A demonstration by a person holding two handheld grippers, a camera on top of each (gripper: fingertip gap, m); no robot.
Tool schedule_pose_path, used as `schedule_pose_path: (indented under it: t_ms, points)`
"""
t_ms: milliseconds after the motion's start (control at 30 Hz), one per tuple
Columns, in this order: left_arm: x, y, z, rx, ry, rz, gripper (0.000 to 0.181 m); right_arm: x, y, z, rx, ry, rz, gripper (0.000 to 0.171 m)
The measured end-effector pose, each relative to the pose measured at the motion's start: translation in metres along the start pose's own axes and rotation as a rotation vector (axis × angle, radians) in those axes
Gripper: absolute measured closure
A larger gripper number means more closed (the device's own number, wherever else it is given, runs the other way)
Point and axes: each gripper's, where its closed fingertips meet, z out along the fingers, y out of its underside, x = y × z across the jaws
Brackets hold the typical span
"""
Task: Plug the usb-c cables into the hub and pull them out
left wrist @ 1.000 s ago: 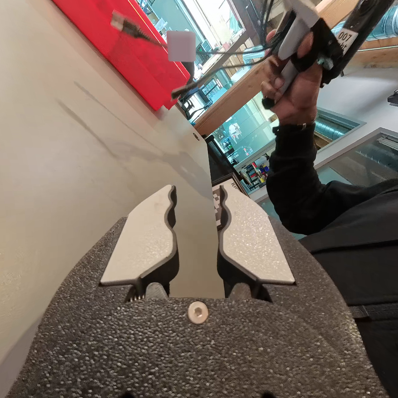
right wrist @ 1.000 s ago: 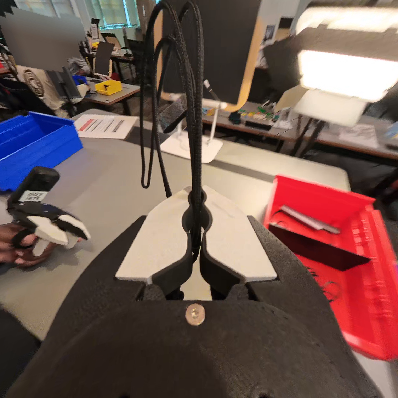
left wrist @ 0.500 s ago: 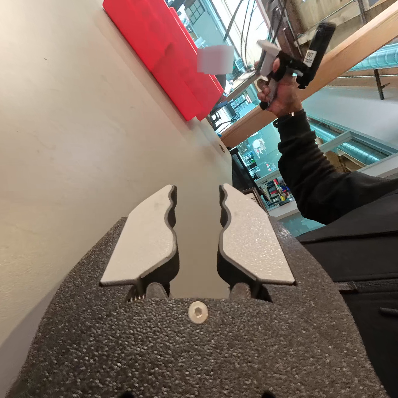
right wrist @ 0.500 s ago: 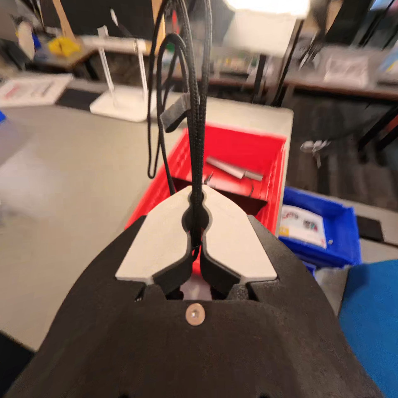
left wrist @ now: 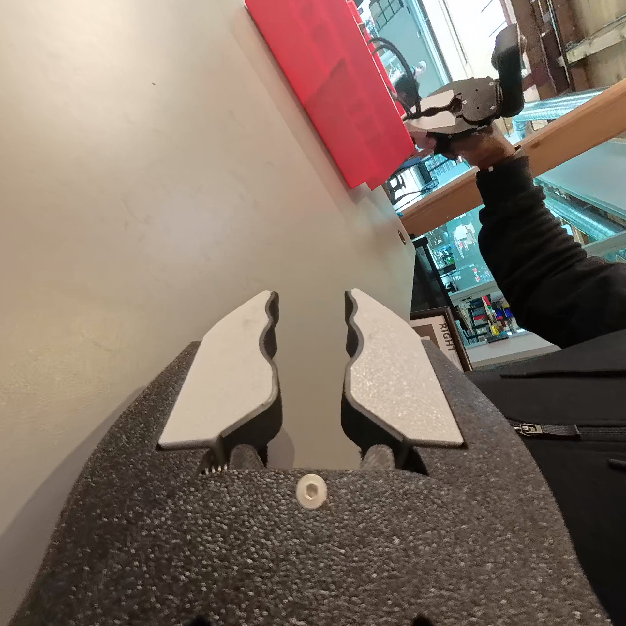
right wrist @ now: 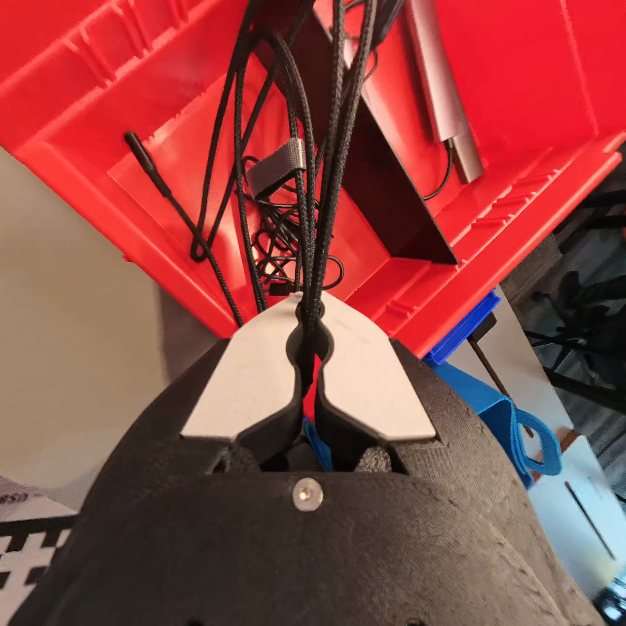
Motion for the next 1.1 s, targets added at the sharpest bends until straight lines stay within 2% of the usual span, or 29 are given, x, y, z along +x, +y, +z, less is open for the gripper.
schedule_pose_path:
  t_ms: [200,333,467,633,767,833,1000,1100]
  points:
    - [-0.002,-0.004,-0.006,0.074,-0.052,0.013,0.143,0.011,0.003,0.020,-0.139,-0.009,-0.118,0.168]
    - [-0.002,-0.006,-0.011,0.120,-0.076,0.024,0.143,0.015,0.006,0.020,-0.163,-0.039,-0.156,0.150]
    - [-0.002,-0.008,-0.016,0.158,-0.086,0.026,0.143,0.026,0.003,0.005,-0.121,-0.045,-0.147,0.140]
    - [-0.005,-0.007,-0.012,0.136,-0.092,0.003,0.143,0.033,-0.045,-0.006,0.095,-0.036,-0.050,0.131]
    - [-0.005,-0.006,-0.010,0.110,-0.080,-0.008,0.143,0.017,-0.069,0.023,0.081,-0.019,-0.049,0.121]
    - [-0.005,-0.006,-0.010,0.115,-0.074,-0.014,0.143,0.009,-0.071,0.041,0.038,0.014,-0.082,0.123]
    - [-0.005,-0.007,-0.011,0.117,-0.061,-0.030,0.143,-0.013,-0.077,0.060,0.012,0.038,-0.215,0.142]
    - [-0.005,-0.006,-0.011,0.110,-0.055,-0.031,0.143,-0.015,-0.073,0.061,-0.025,0.029,-0.262,0.141]
